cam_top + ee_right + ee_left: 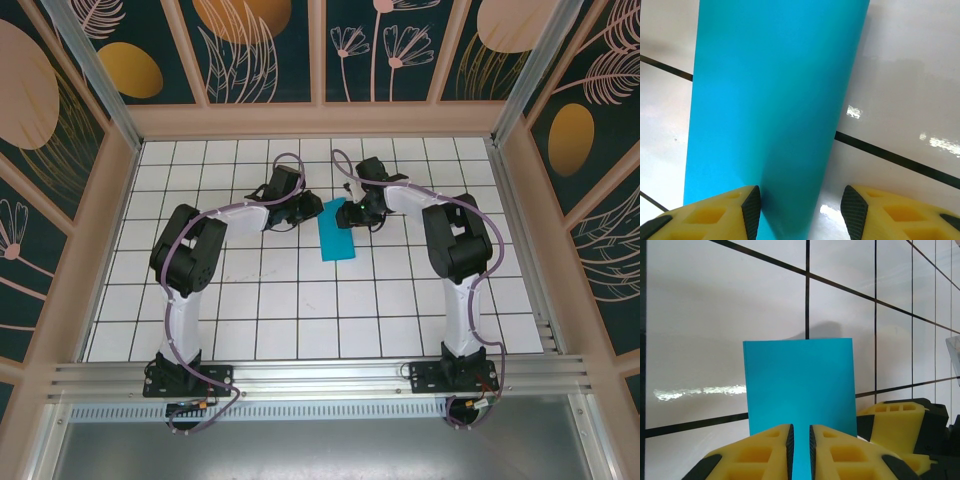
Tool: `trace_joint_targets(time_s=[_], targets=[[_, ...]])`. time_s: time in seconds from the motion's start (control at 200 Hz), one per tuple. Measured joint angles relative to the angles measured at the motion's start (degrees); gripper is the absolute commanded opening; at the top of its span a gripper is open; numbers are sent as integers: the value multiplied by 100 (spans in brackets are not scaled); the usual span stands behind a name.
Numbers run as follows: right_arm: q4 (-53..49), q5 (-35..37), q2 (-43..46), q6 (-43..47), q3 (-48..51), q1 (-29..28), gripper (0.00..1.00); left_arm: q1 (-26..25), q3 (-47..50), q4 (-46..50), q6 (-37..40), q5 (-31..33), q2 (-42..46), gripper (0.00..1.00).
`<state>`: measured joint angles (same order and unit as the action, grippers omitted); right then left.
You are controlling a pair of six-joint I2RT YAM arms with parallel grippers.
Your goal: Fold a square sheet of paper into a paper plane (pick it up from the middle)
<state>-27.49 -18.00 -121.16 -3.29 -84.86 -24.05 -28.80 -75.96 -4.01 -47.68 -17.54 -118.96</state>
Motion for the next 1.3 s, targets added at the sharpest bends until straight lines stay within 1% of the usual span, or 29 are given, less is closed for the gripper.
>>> trace_joint_targets(time_s=[0.19,0.525,1.076,1.301], targets=[[-26,0,-17,0,-24,0,52,0,0,0,0,-76,-2,19],[-46,0,-31,4,-39,2,52,0,-164,96,9,-452,-262,17],[-46,2,-39,101,-39,0,52,-11,-315,260,94,-754,-483,16],[-48,17,-39,149,-39,-11,53,-17,-356,278,109,-778,-544,16]])
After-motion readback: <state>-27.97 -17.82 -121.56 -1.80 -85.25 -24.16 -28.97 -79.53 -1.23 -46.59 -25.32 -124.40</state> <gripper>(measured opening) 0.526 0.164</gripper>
